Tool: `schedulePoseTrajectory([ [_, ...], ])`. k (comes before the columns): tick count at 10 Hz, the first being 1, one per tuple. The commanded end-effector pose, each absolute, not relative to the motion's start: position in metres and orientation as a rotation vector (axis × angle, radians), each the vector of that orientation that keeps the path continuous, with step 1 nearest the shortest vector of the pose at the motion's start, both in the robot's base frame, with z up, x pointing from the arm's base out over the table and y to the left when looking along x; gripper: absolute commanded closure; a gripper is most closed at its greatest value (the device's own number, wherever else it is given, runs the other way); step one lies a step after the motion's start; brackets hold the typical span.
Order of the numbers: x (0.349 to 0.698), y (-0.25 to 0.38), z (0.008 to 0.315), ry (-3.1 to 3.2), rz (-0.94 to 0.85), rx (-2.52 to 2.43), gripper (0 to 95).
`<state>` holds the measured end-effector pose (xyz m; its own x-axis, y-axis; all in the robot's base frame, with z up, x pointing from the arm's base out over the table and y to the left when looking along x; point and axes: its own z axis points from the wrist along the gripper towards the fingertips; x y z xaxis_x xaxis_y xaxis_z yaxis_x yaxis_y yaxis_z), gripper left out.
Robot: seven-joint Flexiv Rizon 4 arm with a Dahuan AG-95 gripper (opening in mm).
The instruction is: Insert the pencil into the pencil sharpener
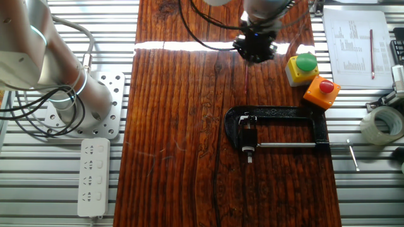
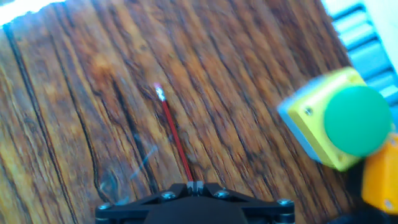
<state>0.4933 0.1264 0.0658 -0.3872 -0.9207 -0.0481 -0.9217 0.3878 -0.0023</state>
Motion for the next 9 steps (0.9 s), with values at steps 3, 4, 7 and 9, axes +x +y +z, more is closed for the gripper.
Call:
schedulePoseTrajectory([
  [3,0.481,0.146,0.064,2.526,0.078,-1.768,95.0],
  [4,0.479,0.146,0.061,2.518,0.078,-1.778,95.0],
  [7,0.482,0.148,0.054,2.392,0.069,-1.937,95.0],
  [9,0.496,0.152,0.055,2.349,0.059,-1.996,95.0],
])
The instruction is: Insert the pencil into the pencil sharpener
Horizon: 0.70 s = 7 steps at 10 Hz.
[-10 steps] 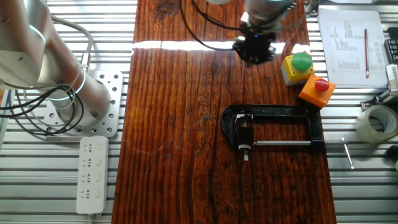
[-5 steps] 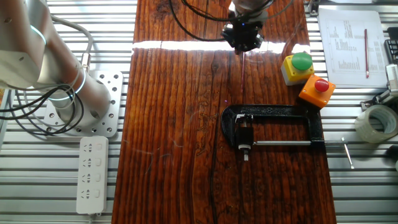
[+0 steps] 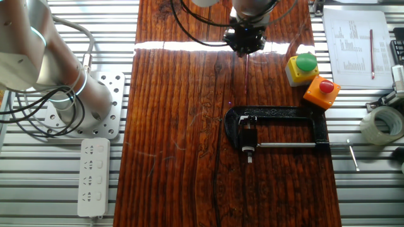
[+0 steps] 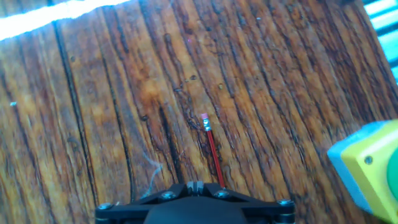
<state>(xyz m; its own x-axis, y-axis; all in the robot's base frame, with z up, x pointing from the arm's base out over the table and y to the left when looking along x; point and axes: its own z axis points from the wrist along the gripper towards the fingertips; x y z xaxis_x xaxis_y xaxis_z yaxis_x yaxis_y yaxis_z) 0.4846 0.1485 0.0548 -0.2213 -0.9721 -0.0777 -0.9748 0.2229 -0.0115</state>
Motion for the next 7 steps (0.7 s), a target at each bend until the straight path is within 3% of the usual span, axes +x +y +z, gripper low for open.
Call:
schedulePoseTrajectory([
  [1,0.5048,0.1535,0.0545,2.34,0.053,-2.016,76.0],
  [7,0.507,0.1451,0.0481,2.267,0.014,-2.138,76.0],
])
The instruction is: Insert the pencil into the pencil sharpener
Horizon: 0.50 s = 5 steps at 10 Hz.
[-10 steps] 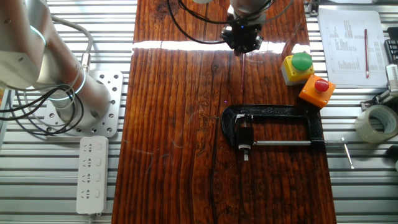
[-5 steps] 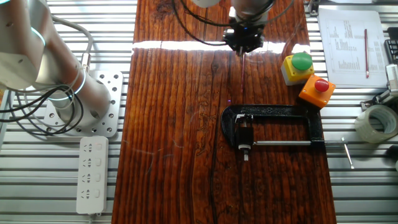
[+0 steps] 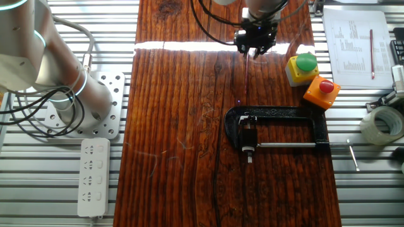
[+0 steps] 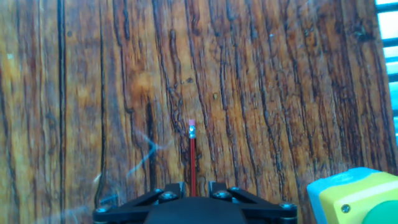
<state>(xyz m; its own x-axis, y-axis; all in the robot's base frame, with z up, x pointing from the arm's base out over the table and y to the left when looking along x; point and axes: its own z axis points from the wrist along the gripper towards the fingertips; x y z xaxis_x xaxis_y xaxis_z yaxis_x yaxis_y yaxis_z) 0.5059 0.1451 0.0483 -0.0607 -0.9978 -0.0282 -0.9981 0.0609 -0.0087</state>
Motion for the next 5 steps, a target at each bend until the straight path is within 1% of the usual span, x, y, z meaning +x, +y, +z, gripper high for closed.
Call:
schedulePoseTrajectory([
  [1,0.5063,0.1447,0.0475,2.255,0.015,-2.154,76.0],
  [5,0.5051,0.1443,0.0465,2.311,0.001,-2.104,76.0],
])
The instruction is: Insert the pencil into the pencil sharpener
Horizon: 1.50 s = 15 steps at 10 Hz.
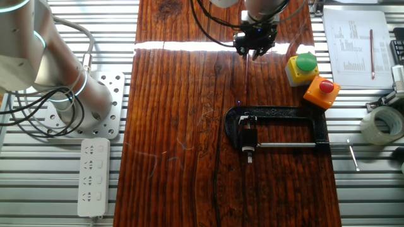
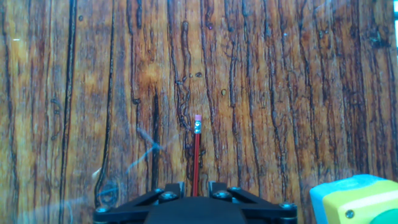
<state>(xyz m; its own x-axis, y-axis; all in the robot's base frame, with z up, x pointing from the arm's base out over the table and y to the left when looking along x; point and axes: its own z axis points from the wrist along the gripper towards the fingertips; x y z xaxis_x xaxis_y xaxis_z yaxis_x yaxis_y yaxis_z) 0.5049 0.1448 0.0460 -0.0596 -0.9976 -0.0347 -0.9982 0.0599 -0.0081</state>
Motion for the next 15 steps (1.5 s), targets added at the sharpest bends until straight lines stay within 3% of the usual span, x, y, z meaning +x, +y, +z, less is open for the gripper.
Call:
schedulePoseTrajectory([
  [1,0.5051,0.1443,0.0465,2.331,-0.01,-2.092,76.0],
  [15,0.5049,0.1461,0.0465,2.405,0.054,-1.942,76.0],
])
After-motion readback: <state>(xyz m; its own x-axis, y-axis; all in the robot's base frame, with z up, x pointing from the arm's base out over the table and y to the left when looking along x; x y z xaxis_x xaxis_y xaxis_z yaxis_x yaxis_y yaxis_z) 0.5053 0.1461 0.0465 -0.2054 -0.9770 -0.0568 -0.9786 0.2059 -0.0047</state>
